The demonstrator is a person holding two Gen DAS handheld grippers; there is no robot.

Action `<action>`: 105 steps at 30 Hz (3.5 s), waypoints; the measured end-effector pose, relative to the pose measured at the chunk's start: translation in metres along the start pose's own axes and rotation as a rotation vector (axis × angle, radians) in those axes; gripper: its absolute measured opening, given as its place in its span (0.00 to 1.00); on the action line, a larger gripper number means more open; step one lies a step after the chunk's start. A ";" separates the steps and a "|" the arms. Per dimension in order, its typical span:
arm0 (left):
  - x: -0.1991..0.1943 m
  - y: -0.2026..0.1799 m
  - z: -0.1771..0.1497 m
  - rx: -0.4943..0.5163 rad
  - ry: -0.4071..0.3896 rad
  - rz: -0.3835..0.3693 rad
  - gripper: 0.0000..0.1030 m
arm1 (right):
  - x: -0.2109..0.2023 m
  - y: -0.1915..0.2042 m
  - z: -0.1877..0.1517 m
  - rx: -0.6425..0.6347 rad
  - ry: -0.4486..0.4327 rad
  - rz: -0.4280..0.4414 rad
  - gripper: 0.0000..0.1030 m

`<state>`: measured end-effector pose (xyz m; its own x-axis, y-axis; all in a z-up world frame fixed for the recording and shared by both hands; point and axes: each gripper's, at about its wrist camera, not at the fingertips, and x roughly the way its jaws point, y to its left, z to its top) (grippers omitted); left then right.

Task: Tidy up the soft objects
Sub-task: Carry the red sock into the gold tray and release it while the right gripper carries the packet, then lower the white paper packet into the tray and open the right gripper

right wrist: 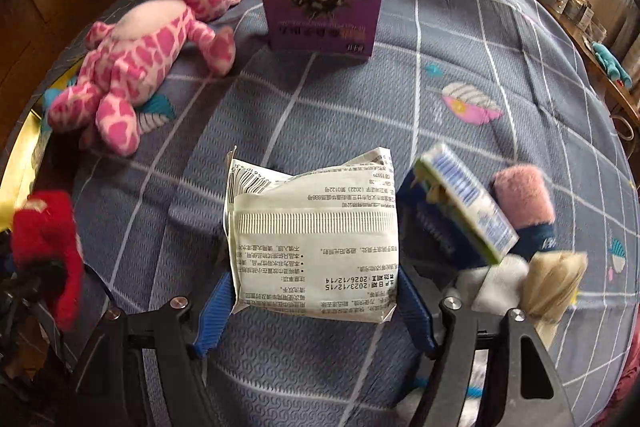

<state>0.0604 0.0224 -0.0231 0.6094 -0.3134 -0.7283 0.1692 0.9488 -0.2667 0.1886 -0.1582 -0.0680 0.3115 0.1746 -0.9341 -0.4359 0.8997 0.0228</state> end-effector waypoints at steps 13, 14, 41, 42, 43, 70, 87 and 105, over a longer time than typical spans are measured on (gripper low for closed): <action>-0.061 0.019 -0.006 -0.025 -0.103 0.098 0.22 | 0.012 0.003 -0.035 0.067 -0.031 0.013 0.72; -0.065 0.022 -0.007 -0.031 -0.109 0.106 0.22 | 0.013 0.003 -0.035 0.066 -0.032 0.013 0.73; -0.117 0.284 -0.028 -0.543 -0.060 0.368 0.22 | 0.012 0.007 -0.037 0.050 -0.048 -0.006 0.74; -0.113 0.289 -0.026 -0.549 -0.050 0.370 0.22 | 0.012 0.007 -0.037 0.050 -0.049 -0.006 0.74; -0.108 0.296 -0.023 -0.555 -0.039 0.378 0.22 | 0.012 0.007 -0.037 0.050 -0.049 -0.006 0.74; -0.133 0.209 -0.044 -0.440 -0.161 0.511 0.80 | 0.001 0.026 -0.037 0.033 -0.105 -0.043 0.73; -0.162 0.164 -0.063 -0.330 -0.232 0.608 0.80 | -0.047 0.218 0.014 -0.359 -0.246 0.205 0.73; -0.185 0.166 -0.064 -0.311 -0.284 0.678 0.81 | 0.011 0.339 0.052 -0.455 -0.143 0.277 0.77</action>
<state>-0.0732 0.2357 0.0268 0.6837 0.3899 -0.6169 -0.5071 0.8617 -0.0175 0.0883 0.1698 -0.0520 0.2314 0.4617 -0.8563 -0.8289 0.5544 0.0750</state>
